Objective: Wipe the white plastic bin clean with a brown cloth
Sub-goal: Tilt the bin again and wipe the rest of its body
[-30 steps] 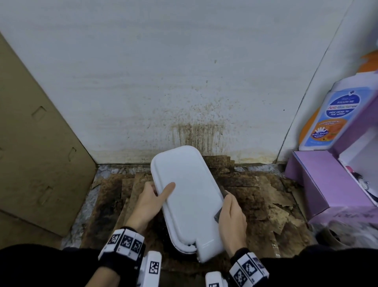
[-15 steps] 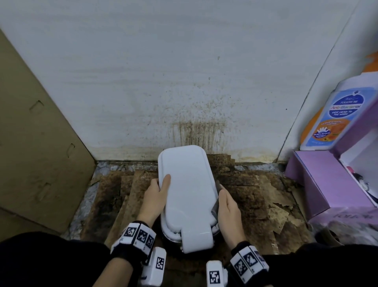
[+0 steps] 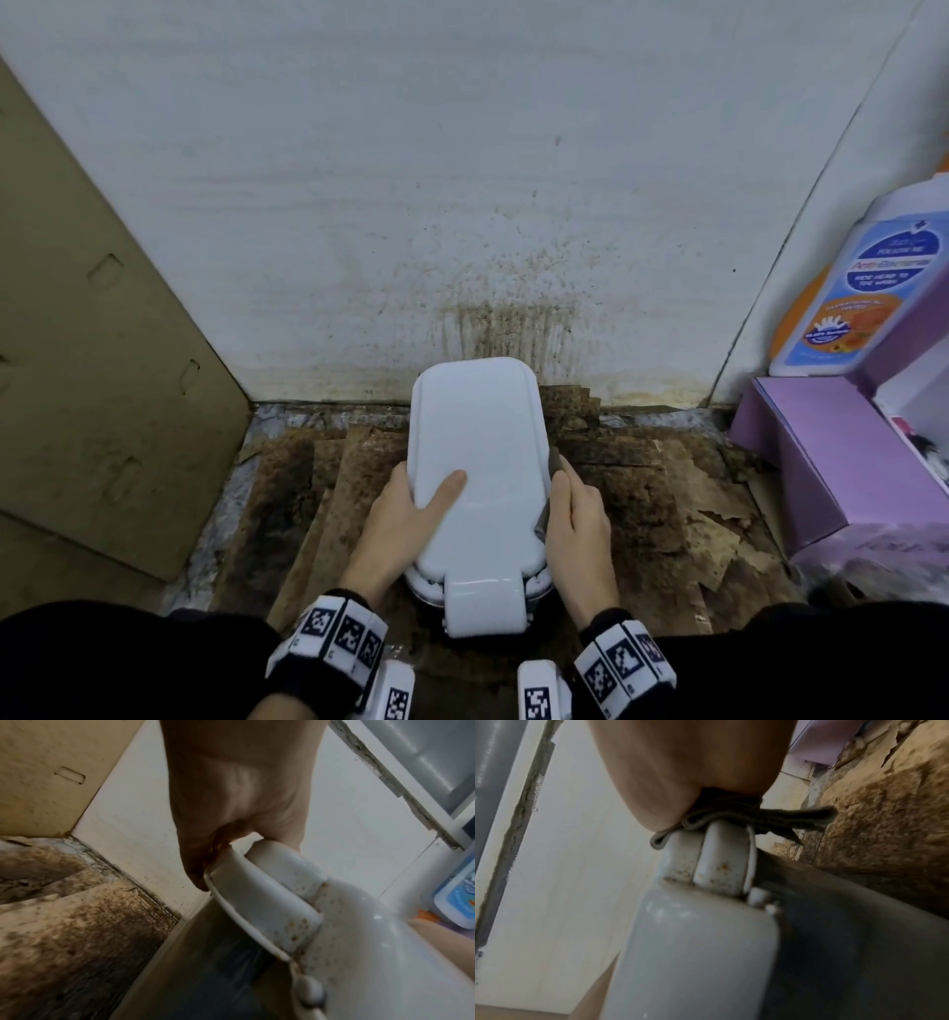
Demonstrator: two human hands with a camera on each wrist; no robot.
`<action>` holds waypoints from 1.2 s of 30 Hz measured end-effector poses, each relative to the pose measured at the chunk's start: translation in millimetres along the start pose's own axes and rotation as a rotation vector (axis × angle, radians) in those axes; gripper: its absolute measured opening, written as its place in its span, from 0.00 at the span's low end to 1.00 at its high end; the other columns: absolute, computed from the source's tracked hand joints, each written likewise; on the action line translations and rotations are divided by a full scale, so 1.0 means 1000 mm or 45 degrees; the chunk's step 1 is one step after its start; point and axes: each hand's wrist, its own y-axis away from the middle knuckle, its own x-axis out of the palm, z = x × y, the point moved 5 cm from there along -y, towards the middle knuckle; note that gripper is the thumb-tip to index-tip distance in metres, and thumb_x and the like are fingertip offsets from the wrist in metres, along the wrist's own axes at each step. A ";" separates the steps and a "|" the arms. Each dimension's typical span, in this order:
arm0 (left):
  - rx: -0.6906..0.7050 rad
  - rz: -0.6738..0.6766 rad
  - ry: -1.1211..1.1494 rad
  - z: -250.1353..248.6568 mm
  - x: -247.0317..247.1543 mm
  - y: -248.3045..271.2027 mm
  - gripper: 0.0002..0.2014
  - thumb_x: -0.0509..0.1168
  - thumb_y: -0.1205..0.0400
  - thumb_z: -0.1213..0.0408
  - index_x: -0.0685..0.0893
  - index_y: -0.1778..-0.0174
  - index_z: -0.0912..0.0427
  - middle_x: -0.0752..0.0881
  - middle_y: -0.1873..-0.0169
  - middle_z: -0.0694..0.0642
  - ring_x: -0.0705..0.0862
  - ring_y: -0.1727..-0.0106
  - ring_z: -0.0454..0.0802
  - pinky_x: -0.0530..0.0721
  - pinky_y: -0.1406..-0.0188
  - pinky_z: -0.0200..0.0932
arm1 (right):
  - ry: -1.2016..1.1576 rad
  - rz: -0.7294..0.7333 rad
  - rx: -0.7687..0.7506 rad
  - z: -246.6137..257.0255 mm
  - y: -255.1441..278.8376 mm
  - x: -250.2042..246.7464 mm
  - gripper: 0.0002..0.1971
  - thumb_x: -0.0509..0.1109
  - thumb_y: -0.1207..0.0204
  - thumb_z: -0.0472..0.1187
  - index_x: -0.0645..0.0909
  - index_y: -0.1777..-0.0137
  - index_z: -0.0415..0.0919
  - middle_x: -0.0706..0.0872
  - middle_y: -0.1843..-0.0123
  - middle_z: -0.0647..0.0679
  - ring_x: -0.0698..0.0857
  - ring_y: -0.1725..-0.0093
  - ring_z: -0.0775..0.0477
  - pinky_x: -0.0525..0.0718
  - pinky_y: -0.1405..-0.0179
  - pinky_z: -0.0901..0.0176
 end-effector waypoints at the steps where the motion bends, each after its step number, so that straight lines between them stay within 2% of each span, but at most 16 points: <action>1: 0.017 0.003 0.021 -0.003 -0.002 -0.001 0.31 0.70 0.24 0.31 0.77 0.34 0.48 0.87 0.43 0.42 0.88 0.45 0.40 0.87 0.49 0.45 | -0.011 -0.023 0.002 0.002 0.001 0.000 0.24 0.50 0.09 0.53 0.68 0.15 0.53 0.76 0.36 0.52 0.76 0.37 0.59 0.70 0.34 0.62; 3: 0.030 0.023 0.025 -0.006 -0.002 -0.003 0.31 0.70 0.23 0.32 0.77 0.32 0.47 0.88 0.42 0.41 0.88 0.45 0.40 0.87 0.49 0.44 | -0.024 -0.037 0.012 0.000 0.002 0.000 0.24 0.49 0.09 0.54 0.67 0.15 0.54 0.74 0.37 0.52 0.75 0.41 0.62 0.68 0.35 0.63; 5: 0.022 0.048 0.021 -0.005 0.000 -0.004 0.32 0.70 0.23 0.32 0.77 0.30 0.47 0.87 0.41 0.41 0.88 0.44 0.40 0.87 0.48 0.44 | -0.020 -0.043 0.014 -0.003 0.002 0.000 0.24 0.49 0.09 0.54 0.66 0.15 0.53 0.74 0.38 0.53 0.74 0.40 0.61 0.68 0.35 0.64; 8: 0.019 0.081 0.015 -0.001 0.005 -0.004 0.32 0.71 0.24 0.31 0.76 0.29 0.46 0.87 0.40 0.41 0.88 0.42 0.42 0.88 0.42 0.51 | -0.037 -0.070 0.012 -0.008 0.005 -0.002 0.24 0.49 0.09 0.53 0.68 0.15 0.52 0.75 0.39 0.53 0.76 0.37 0.58 0.71 0.33 0.62; 12: 0.033 0.090 -0.008 -0.003 0.007 -0.002 0.29 0.70 0.23 0.33 0.75 0.32 0.44 0.87 0.41 0.40 0.87 0.44 0.40 0.87 0.48 0.45 | -0.072 -0.097 -0.004 -0.014 0.006 -0.004 0.23 0.49 0.08 0.52 0.71 0.17 0.53 0.77 0.36 0.52 0.77 0.34 0.56 0.71 0.31 0.61; 14: 0.037 0.082 -0.025 0.000 0.007 -0.002 0.30 0.69 0.24 0.30 0.77 0.32 0.45 0.88 0.42 0.41 0.88 0.44 0.39 0.88 0.47 0.46 | -0.114 -0.108 0.013 -0.018 0.007 -0.003 0.23 0.50 0.08 0.52 0.71 0.17 0.53 0.78 0.34 0.53 0.77 0.31 0.55 0.73 0.26 0.56; 17: 0.020 0.068 -0.105 0.005 0.007 -0.004 0.38 0.66 0.29 0.22 0.77 0.32 0.44 0.85 0.39 0.46 0.87 0.42 0.43 0.88 0.41 0.54 | -0.211 -0.094 0.019 -0.022 0.009 0.000 0.22 0.52 0.09 0.53 0.71 0.17 0.56 0.77 0.28 0.59 0.75 0.26 0.58 0.72 0.19 0.46; 20: 0.002 0.000 -0.377 -0.002 0.007 -0.001 0.45 0.61 0.25 0.23 0.67 0.18 0.51 0.71 0.30 0.54 0.77 0.30 0.54 0.80 0.31 0.59 | -0.280 -0.073 -0.002 -0.024 0.008 0.002 0.22 0.53 0.09 0.53 0.71 0.18 0.56 0.72 0.19 0.63 0.70 0.19 0.61 0.68 0.16 0.46; 22: 0.116 -0.131 -0.604 -0.016 0.004 0.006 0.46 0.59 0.18 0.30 0.56 0.12 0.56 0.63 0.21 0.57 0.66 0.20 0.58 0.70 0.21 0.58 | -0.328 -0.033 0.007 -0.025 0.007 0.004 0.22 0.53 0.09 0.54 0.70 0.17 0.56 0.70 0.16 0.62 0.67 0.17 0.60 0.67 0.15 0.45; 24: 0.288 -0.207 -0.700 -0.030 0.006 0.015 0.42 0.58 0.14 0.37 0.53 0.11 0.57 0.60 0.16 0.57 0.59 0.16 0.56 0.61 0.17 0.54 | -0.439 0.012 0.054 -0.025 0.009 0.008 0.23 0.54 0.09 0.55 0.70 0.16 0.56 0.74 0.19 0.62 0.73 0.20 0.59 0.72 0.17 0.45; 26: 0.375 -0.161 -0.684 -0.038 0.009 0.020 0.40 0.58 0.13 0.39 0.52 0.10 0.57 0.56 0.12 0.53 0.54 0.12 0.51 0.55 0.14 0.50 | -0.476 0.042 0.069 -0.023 0.013 0.014 0.23 0.54 0.09 0.54 0.70 0.16 0.54 0.77 0.22 0.63 0.77 0.24 0.61 0.75 0.20 0.50; 30: 0.426 -0.050 -0.569 -0.046 0.020 0.027 0.37 0.52 0.09 0.43 0.45 0.08 0.54 0.44 0.09 0.44 0.44 0.10 0.40 0.40 0.17 0.35 | -0.403 0.125 -0.040 -0.008 0.021 0.030 0.20 0.54 0.09 0.50 0.69 0.18 0.56 0.77 0.32 0.75 0.76 0.32 0.78 0.73 0.36 0.82; 31: 0.454 -0.039 -0.554 -0.046 0.022 0.028 0.36 0.51 0.08 0.43 0.46 0.08 0.53 0.44 0.09 0.43 0.43 0.10 0.38 0.39 0.17 0.33 | -0.379 0.144 -0.069 -0.005 0.022 0.036 0.21 0.54 0.09 0.50 0.69 0.18 0.55 0.76 0.31 0.75 0.75 0.31 0.79 0.71 0.36 0.84; 32: 0.477 -0.036 -0.549 -0.045 0.023 0.029 0.34 0.50 0.08 0.45 0.47 0.08 0.52 0.45 0.10 0.43 0.43 0.11 0.37 0.38 0.17 0.33 | -0.364 0.164 -0.091 -0.003 0.022 0.042 0.21 0.53 0.09 0.51 0.70 0.17 0.55 0.76 0.28 0.74 0.74 0.27 0.76 0.71 0.31 0.80; 34: 0.492 -0.036 -0.572 -0.037 0.019 0.028 0.32 0.47 0.07 0.47 0.46 0.08 0.51 0.44 0.10 0.42 0.42 0.11 0.37 0.37 0.15 0.35 | -0.379 0.239 -0.092 0.000 0.023 0.056 0.22 0.53 0.09 0.53 0.71 0.17 0.55 0.77 0.22 0.68 0.73 0.22 0.67 0.71 0.20 0.63; 36: 0.469 -0.031 -0.605 -0.028 0.012 0.025 0.32 0.45 0.07 0.48 0.43 0.09 0.52 0.40 0.10 0.42 0.39 0.11 0.37 0.36 0.13 0.39 | -0.473 0.327 -0.039 -0.003 0.022 0.068 0.22 0.54 0.09 0.53 0.72 0.18 0.55 0.79 0.22 0.64 0.75 0.22 0.62 0.71 0.17 0.52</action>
